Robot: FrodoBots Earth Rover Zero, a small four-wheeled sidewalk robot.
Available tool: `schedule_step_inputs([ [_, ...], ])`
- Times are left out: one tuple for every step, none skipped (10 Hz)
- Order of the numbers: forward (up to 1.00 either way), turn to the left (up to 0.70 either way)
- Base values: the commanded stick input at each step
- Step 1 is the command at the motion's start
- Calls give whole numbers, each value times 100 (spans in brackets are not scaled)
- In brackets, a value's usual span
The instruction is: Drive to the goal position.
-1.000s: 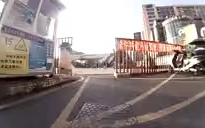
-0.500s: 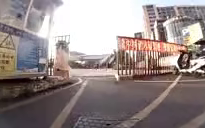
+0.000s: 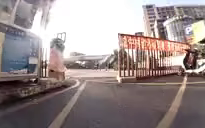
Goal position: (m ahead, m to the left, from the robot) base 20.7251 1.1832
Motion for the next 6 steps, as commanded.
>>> schedule_step_inputs([
  [70, 0],
  [70, 0],
  [70, 0],
  [70, 0],
  [70, 0],
  [70, 0],
])
